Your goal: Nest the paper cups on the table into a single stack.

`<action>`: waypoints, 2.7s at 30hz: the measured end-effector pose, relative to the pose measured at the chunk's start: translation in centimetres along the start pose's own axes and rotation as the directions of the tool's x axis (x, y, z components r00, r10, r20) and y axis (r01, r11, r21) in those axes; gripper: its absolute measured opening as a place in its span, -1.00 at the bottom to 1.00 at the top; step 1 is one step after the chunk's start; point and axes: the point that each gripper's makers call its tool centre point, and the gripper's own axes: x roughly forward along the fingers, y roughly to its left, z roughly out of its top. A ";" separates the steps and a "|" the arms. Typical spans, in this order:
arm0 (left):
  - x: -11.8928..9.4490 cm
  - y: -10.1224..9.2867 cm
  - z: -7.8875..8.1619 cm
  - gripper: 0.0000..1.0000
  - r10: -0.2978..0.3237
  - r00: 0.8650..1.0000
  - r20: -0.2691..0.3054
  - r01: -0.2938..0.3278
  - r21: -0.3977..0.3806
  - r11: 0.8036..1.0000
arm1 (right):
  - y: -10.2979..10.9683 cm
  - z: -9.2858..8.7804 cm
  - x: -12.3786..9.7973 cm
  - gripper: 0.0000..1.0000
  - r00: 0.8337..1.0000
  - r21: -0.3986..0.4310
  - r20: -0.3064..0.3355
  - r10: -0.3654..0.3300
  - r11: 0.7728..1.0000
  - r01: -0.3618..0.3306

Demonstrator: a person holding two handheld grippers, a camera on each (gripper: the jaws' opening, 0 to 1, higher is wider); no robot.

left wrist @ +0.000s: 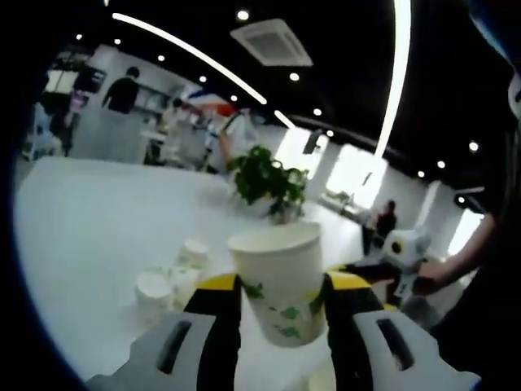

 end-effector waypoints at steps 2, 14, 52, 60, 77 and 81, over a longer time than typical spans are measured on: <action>-0.2 -0.4 -0.1 -0.23 -0.014 1.000 0.000 0.014 0.035 0.999 | 0.1 -0.1 0.1 0.94 1.000 0.000 -0.001 0.007 1.000 -0.007; -1.6 -1.5 -0.8 -0.24 -0.057 0.998 -0.005 0.057 0.214 0.975 | 1.9 2.0 0.2 0.94 0.994 -0.006 0.073 0.080 0.997 -0.080; -2.0 -7.4 -2.7 -0.24 -0.268 0.962 -0.046 0.272 0.194 0.943 | 9.5 11.3 1.7 0.11 0.862 0.017 0.296 0.413 0.899 -0.437; -1.9 -8.2 -2.9 -0.24 -0.294 0.954 -0.061 0.300 0.189 0.935 | 10.8 11.9 1.8 -0.03 0.834 0.000 0.310 0.456 0.877 -0.480; -1.9 -8.6 -3.2 -0.25 -0.319 0.944 -0.082 0.328 0.136 0.935 | 11.9 11.6 1.7 -0.31 0.802 -0.024 0.306 0.513 0.846 -0.532; -1.9 -8.7 -3.3 -0.25 -0.314 0.946 -0.082 0.323 0.127 0.938 | 12.0 11.6 1.6 -0.36 0.797 -0.031 0.308 0.519 0.843 -0.537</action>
